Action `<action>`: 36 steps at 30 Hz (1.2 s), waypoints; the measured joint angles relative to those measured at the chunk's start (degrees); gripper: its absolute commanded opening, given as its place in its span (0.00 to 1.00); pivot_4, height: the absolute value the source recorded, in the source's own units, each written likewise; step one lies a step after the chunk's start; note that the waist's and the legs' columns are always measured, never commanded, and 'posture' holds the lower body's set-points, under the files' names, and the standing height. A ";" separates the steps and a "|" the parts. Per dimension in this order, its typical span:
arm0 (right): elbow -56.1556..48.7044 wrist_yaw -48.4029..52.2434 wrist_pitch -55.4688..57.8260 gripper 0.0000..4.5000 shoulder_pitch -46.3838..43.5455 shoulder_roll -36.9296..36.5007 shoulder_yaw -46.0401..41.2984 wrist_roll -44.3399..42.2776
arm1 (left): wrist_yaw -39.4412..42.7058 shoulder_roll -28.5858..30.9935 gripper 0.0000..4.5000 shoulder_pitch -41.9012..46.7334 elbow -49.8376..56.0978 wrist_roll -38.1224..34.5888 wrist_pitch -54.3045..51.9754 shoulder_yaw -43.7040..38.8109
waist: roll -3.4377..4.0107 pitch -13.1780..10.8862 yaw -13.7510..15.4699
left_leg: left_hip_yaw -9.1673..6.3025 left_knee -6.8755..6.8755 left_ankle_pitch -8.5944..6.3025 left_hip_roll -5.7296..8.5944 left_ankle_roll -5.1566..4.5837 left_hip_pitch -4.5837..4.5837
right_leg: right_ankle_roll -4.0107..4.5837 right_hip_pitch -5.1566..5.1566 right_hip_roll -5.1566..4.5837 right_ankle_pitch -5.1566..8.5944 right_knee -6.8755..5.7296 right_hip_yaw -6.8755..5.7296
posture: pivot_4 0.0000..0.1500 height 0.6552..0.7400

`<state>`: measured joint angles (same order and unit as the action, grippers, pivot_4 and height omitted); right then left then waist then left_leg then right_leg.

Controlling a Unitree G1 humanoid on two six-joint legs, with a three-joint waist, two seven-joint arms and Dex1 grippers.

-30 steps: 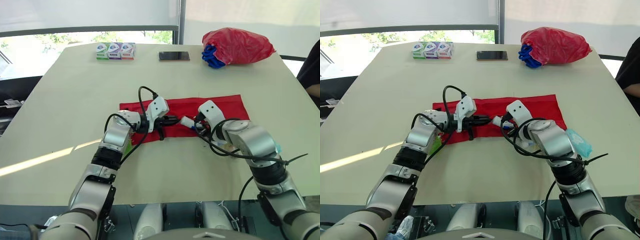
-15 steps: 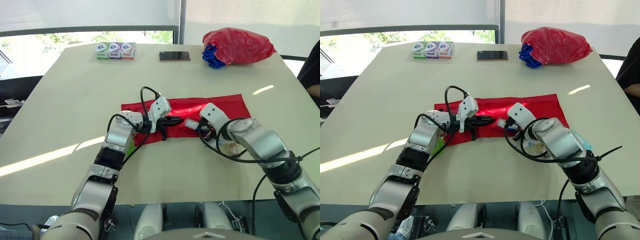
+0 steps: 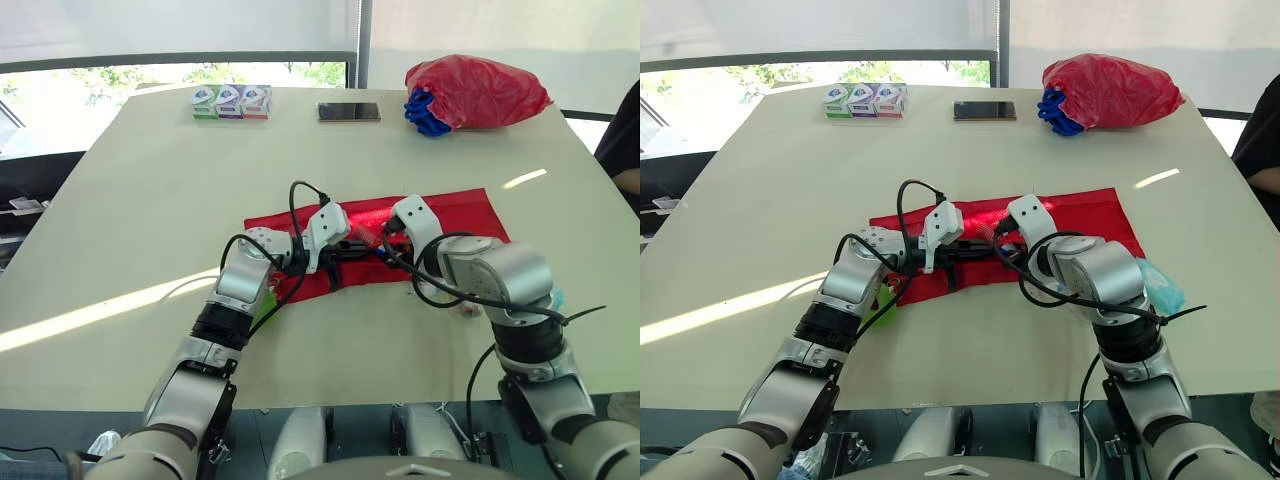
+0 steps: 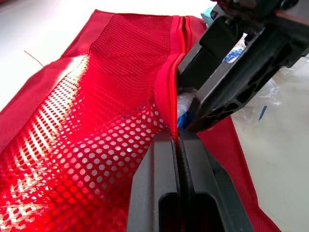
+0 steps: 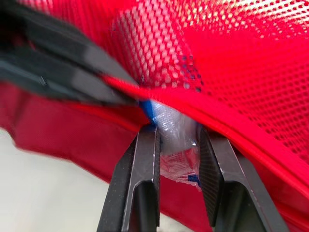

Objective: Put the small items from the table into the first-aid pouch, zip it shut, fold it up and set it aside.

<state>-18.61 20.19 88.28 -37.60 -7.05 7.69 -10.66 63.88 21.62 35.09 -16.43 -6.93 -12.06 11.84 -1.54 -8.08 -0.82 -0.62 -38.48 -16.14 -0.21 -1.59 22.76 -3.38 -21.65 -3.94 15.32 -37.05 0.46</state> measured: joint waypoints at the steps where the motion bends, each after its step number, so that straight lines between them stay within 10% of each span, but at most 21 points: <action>1: 0.00 -0.66 0.71 0.24 0.00 1.54 -1.22 -0.04 | -0.01 -0.02 0.00 0.02 0.00 0.00 0.06 -0.02 | 0.00 0.00 -0.01 | 0.00 0.01 0.04 0.00 0.07 0.00 | 0.00 0.00 0.00 0.00 0.00 0.00 | 1.00 1.00; 11: 1.83 -5.52 1.00 0.24 1.41 9.94 -6.89 0.19 | -1.16 -0.80 0.00 0.40 -0.75 0.03 0.15 -0.20 | 0.02 -0.01 -0.04 | 0.00 0.04 0.05 0.01 0.09 -0.01 | 0.00 -0.01 0.01 0.00 0.00 0.00 | 1.00 1.00; 19: 1.85 -4.89 -2.42 0.86 2.65 8.00 -4.17 -1.17 | -1.49 -1.06 0.00 0.93 -1.53 0.04 0.21 -0.18 | 0.03 -0.01 -0.14 | 0.00 0.05 0.05 0.01 0.09 -0.02 | 0.00 -0.01 0.01 0.00 0.00 0.00 | 1.00 1.00; 32: -8.05 2.24 -7.10 0.86 7.56 -5.80 -1.45 -8.27 | -0.35 -1.45 0.00 1.15 -3.51 0.05 1.01 0.34 | 0.04 -0.02 0.06 | -0.01 0.05 -0.07 0.01 -0.12 -0.01 | 0.00 0.01 0.00 0.00 0.08 0.00 | 1.00 1.00; 36: -9.47 3.71 -11.07 0.59 11.17 -9.89 -0.60 -8.76 | -0.08 -1.34 0.00 1.27 -3.67 0.06 1.14 0.60 | 0.04 -0.02 -0.04 | -0.01 0.06 -0.08 0.00 -0.15 -0.01 | 0.00 0.01 0.00 0.00 0.07 0.00 | 1.00 1.00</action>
<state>-28.09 23.90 77.21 -26.43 -16.95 7.09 -19.42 63.80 20.28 36.36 -20.10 -6.87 -10.92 12.44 -1.49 -8.10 -0.85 -0.63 -38.42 -16.22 -0.21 -1.74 22.74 -3.38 -21.64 -3.94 15.32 -36.98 0.46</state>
